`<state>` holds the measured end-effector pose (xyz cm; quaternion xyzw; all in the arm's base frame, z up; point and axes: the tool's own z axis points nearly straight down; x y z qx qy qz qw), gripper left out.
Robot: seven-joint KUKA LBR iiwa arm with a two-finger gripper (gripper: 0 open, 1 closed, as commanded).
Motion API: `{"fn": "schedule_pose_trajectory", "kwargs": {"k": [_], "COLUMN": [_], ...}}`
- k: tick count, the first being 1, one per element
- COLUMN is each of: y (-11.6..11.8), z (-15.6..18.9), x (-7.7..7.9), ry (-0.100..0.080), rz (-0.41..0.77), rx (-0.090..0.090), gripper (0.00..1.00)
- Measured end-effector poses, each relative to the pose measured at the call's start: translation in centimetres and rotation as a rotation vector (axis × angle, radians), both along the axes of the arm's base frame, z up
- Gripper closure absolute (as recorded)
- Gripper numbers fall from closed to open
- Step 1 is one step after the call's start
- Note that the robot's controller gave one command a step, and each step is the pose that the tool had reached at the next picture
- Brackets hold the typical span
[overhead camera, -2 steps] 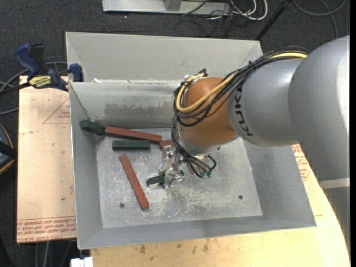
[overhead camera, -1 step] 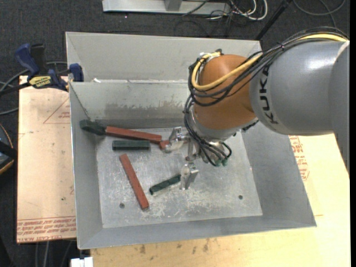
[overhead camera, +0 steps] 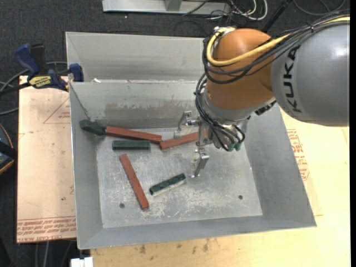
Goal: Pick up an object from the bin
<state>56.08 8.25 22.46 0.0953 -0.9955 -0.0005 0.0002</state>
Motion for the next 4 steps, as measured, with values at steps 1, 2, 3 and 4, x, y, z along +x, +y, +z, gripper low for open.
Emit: {"fn": "schedule_pose_trajectory", "kwargs": {"k": [1,2,3,4], "y": [0.0,-0.7,-0.8,-1.4], "z": [1.2,1.7,1.3,-6.0], "x": [0.1,0.8,0.9,0.7], "ry": [-0.008,0.010,-0.019,-0.006], "rz": [-0.001,0.066,0.139,0.245], "rx": [0.000,0.000,0.000,0.000], "gripper": [0.00,0.00,0.00,0.00]}}
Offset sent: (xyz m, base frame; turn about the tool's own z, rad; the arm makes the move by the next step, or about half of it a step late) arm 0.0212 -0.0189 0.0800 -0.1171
